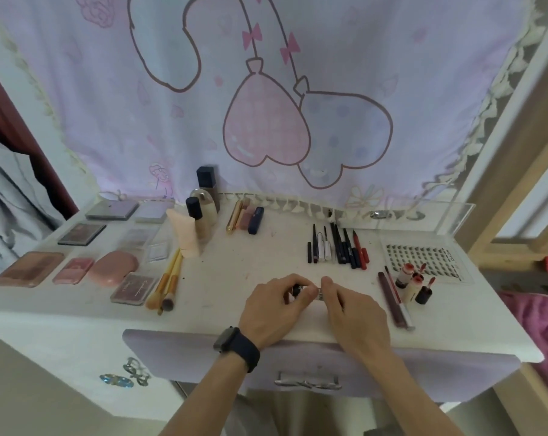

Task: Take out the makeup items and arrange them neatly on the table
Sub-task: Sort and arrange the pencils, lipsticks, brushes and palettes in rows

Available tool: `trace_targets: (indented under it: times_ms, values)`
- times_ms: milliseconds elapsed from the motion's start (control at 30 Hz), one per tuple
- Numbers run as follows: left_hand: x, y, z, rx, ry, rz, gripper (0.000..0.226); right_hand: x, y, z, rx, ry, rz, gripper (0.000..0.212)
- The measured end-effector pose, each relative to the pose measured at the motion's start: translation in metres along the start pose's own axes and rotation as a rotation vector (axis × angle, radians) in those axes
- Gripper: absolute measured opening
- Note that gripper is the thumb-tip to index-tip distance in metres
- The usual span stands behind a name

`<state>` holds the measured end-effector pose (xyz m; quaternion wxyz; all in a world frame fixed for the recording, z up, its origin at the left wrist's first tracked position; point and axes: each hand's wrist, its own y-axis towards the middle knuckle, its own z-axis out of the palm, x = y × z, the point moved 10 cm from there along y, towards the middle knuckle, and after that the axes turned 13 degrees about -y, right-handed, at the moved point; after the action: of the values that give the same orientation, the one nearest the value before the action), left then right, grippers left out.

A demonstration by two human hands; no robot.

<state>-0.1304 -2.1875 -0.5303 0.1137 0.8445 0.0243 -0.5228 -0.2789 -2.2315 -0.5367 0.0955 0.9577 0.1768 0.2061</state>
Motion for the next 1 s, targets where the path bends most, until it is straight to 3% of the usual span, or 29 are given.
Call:
trace_targets:
  times_ms: [200,333,533,700,800,1000]
  values:
    - [-0.004,-0.006,0.020,-0.178,0.101,-0.052,0.060,-0.002,-0.002,-0.010,-0.109,0.200,-0.008,0.059]
    - [0.002,-0.001,0.020,-0.170,0.161,-0.108,0.065,0.002,-0.012,-0.015,-0.164,0.181,-0.064,0.048]
    - [0.002,-0.006,0.011,-0.221,-0.055,-0.148,0.053,0.004,-0.012,-0.013,-0.136,0.238,-0.101,0.035]
    - [-0.006,-0.006,0.011,-0.013,-0.355,-0.107,0.013,0.000,-0.011,-0.018,-0.159,0.346,-0.087,0.021]
    - [-0.006,-0.007,0.005,0.007,-0.445,-0.095,0.015,0.003,-0.013,-0.017,-0.135,0.371,-0.121,0.012]
    - [-0.010,-0.005,0.005,0.004,-0.492,-0.093,0.017,-0.007,-0.009,-0.020,-0.094,0.541,-0.056,0.030]
